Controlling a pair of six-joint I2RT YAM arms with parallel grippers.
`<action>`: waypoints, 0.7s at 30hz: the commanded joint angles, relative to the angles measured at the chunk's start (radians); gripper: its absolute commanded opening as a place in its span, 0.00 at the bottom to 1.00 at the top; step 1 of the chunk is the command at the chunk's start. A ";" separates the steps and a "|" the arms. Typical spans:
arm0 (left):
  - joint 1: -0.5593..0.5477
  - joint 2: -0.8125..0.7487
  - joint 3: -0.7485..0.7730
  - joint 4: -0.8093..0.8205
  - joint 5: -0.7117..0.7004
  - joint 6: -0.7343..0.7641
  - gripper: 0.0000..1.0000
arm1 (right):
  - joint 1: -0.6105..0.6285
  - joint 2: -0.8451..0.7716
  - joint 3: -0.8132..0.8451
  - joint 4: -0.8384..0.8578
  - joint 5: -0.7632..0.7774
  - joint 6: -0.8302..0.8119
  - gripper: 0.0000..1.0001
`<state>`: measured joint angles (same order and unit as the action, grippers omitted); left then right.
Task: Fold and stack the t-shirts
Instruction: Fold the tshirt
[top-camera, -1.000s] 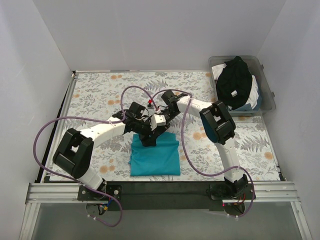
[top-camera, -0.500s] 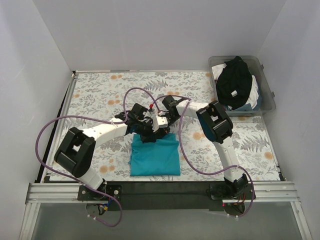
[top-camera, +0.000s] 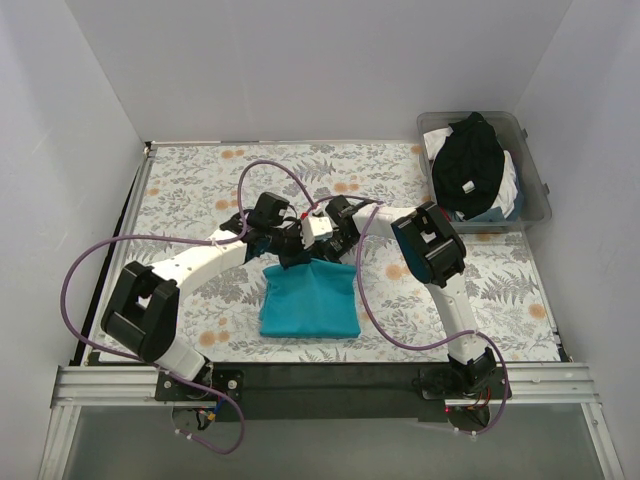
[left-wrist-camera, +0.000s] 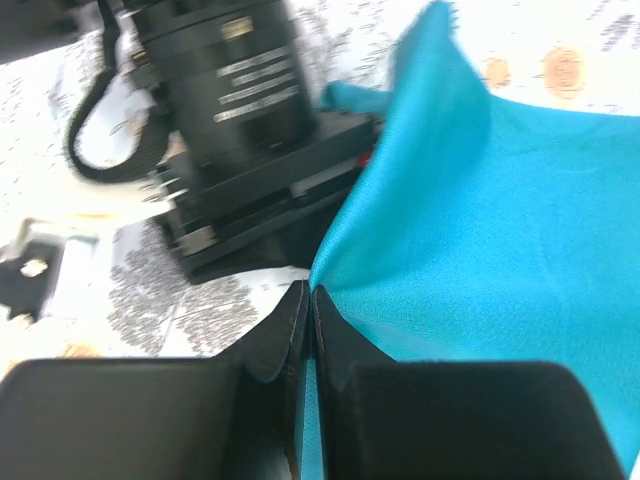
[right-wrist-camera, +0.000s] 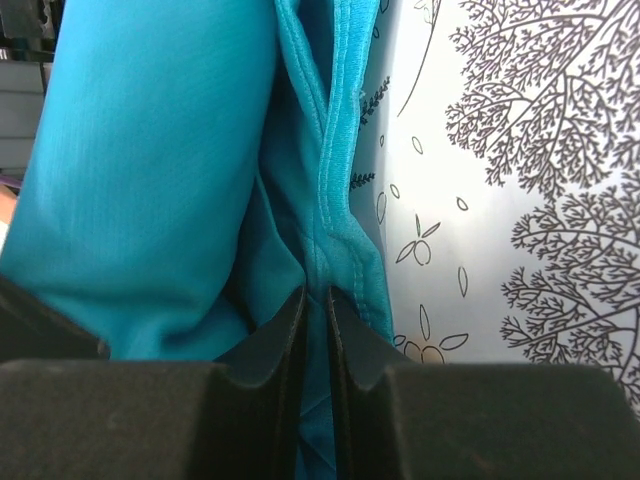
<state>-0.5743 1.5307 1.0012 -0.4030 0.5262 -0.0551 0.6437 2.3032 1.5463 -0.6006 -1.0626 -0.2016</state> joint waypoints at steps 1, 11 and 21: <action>0.031 0.019 0.040 0.033 -0.014 0.024 0.00 | 0.013 -0.016 -0.025 -0.001 0.076 -0.038 0.20; 0.031 0.022 0.002 0.047 0.004 0.047 0.00 | -0.006 -0.100 0.083 -0.045 0.246 -0.073 0.47; 0.031 0.054 0.007 0.055 -0.067 0.021 0.16 | -0.088 -0.159 0.256 -0.111 0.486 -0.140 0.72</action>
<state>-0.5407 1.5757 1.0050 -0.3740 0.5014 -0.0231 0.5995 2.2093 1.7374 -0.6819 -0.6735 -0.3038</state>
